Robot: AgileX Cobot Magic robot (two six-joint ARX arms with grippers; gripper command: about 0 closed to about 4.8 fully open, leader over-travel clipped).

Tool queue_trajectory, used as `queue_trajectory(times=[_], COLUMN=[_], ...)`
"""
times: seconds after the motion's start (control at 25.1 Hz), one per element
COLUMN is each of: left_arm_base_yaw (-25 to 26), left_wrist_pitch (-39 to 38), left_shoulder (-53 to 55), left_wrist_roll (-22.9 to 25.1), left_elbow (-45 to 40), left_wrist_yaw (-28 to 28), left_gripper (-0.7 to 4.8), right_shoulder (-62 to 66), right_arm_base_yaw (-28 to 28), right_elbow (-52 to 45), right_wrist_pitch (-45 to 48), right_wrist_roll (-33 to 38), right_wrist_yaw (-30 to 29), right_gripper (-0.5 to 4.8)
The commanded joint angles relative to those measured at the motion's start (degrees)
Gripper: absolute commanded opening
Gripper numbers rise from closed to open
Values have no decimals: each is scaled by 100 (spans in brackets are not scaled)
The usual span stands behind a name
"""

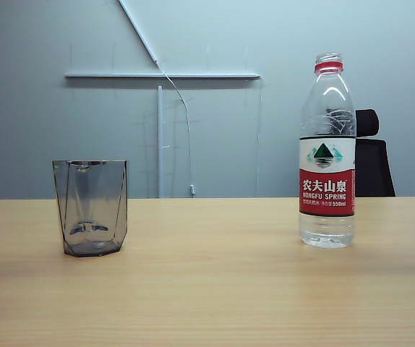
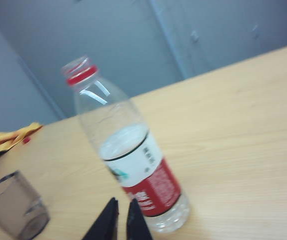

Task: Pick up the mineral water bottle on the table and pour water into the mug until it's half full.

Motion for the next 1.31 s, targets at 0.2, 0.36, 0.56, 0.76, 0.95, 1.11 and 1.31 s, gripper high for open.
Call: queue_trajectory(times=[0.2,0.36,0.56,0.76,0.95,1.11,1.31], left_arm_base_yaw=[-166,-166,-168,-168,-168,-168,-168], left_wrist_pitch=[48,48,48,48,48,50,48], left_shoulder=[236,236,236,236,236,236,236], left_wrist_roll=[-17,-17,-17,-17,-17,-17,-17], left_elbow=[13,13,13,13,13,13,13], left_wrist_yaw=[-7,-7,-4,-7,-7,-4,-7], left_gripper=[-2,-2,-2,-2,-2,-2,-2], right_shoulder=[461,1235,2894,5101,6999,8378,9353], right_arm_base_yaw=[402,898,1818,2052,2039,2024,2017], right_elbow=[876,892,887,894,901,966,1248], right_wrist_pitch=[-433,-240,1176,3591,5700,7243,7895], right_wrist_roll=[-431,-1261,-2514,-2791,-2789,-2750,-2717], right_wrist_yaw=[175,387,1029,1290,1478,1515,1460], right_gripper=[260,479,479,479,479,479,479])
